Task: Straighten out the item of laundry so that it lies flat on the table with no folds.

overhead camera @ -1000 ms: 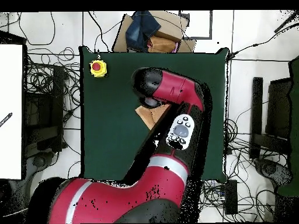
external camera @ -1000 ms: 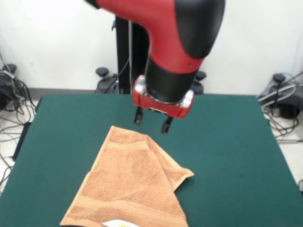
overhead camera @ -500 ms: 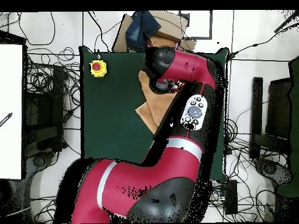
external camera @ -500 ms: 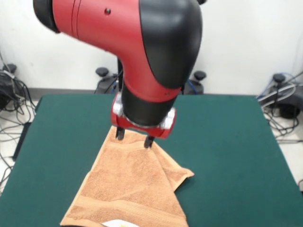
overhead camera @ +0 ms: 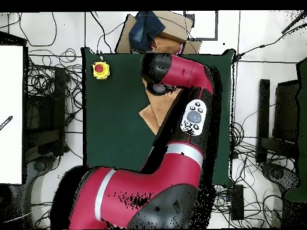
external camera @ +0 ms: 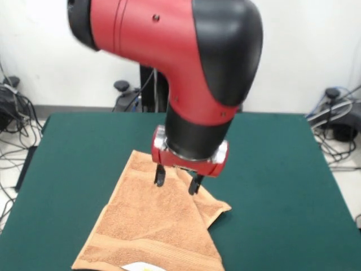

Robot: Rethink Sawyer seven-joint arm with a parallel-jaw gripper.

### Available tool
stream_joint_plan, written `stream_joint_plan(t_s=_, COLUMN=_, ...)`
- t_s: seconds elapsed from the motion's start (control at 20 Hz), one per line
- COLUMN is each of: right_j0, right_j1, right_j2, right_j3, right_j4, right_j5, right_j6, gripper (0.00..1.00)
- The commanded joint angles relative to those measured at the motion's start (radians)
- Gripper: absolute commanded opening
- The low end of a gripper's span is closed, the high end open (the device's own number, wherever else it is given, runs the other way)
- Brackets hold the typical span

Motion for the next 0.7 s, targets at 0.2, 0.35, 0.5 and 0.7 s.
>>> stream_joint_plan(t_s=0.2, right_j0=0.02, right_j1=-0.329, right_j2=0.101, right_j3=0.718, right_j4=-0.117, right_j5=-0.547, right_j6=0.151, gripper=1.0)
stream_joint_plan(t_s=0.35, right_j0=-0.017, right_j1=-0.355, right_j2=0.122, right_j3=0.76, right_j4=-0.134, right_j5=-0.584, right_j6=0.116, gripper=1.0)
stream_joint_plan(t_s=0.5, right_j0=-0.039, right_j1=-0.366, right_j2=0.127, right_j3=0.783, right_j4=-0.155, right_j5=-0.609, right_j6=0.094, gripper=1.0)
stream_joint_plan(t_s=0.7, right_j0=-0.079, right_j1=-0.363, right_j2=0.152, right_j3=0.801, right_j4=-0.197, right_j5=-0.664, right_j6=0.075, gripper=1.0)
